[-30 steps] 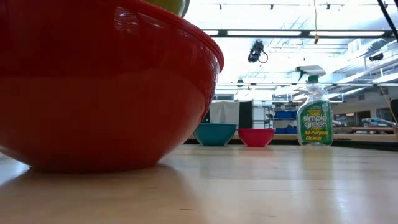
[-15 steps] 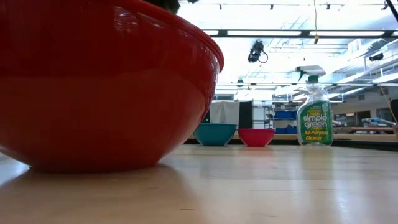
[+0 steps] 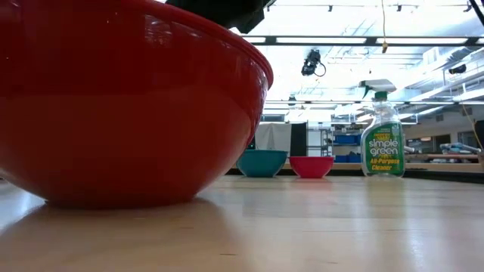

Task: Nest bowls inside each other
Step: Stack the green bowl on top of the orange bowl, then stack the blue bowl on top of the green bowl

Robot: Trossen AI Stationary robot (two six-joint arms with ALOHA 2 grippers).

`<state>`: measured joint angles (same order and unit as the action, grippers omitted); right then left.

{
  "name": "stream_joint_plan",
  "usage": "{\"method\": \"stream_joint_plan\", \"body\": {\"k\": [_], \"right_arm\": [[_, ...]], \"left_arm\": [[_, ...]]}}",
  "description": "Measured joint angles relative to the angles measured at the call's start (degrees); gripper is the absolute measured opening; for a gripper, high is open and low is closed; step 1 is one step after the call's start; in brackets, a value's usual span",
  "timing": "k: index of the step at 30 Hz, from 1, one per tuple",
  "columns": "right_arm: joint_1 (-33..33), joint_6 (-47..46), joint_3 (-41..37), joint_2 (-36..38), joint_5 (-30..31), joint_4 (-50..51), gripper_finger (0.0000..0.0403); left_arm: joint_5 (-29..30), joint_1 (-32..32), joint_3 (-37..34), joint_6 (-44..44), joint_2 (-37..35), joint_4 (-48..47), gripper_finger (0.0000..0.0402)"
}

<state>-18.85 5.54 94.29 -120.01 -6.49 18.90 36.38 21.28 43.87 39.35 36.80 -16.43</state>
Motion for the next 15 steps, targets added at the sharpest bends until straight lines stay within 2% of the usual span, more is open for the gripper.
{"method": "stream_joint_plan", "body": {"k": [4, 8, 12, 15], "right_arm": [[0.3, -1.9, 1.9, 0.0, -2.1, 1.0, 0.0127], [0.3, -2.0, 7.7, 0.0, -1.9, 4.1, 0.0145], [0.3, -2.0, 15.6, 0.0, 2.1, 12.3, 0.0148], [1.1, -3.4, 22.0, 0.0, 8.5, 23.7, 0.0147]], "left_arm": [[0.0, 0.0, 0.0, 0.0, 0.0, 0.0, 0.0153], [-0.2, 0.1, 0.0, 0.0, 0.0, 0.0, 0.0153], [-3.1, 0.1, 0.0, 0.1, 0.0, 0.0, 0.0153], [-5.3, 0.1, 0.0, 1.2, 0.0, 0.1, 0.0153]]}}
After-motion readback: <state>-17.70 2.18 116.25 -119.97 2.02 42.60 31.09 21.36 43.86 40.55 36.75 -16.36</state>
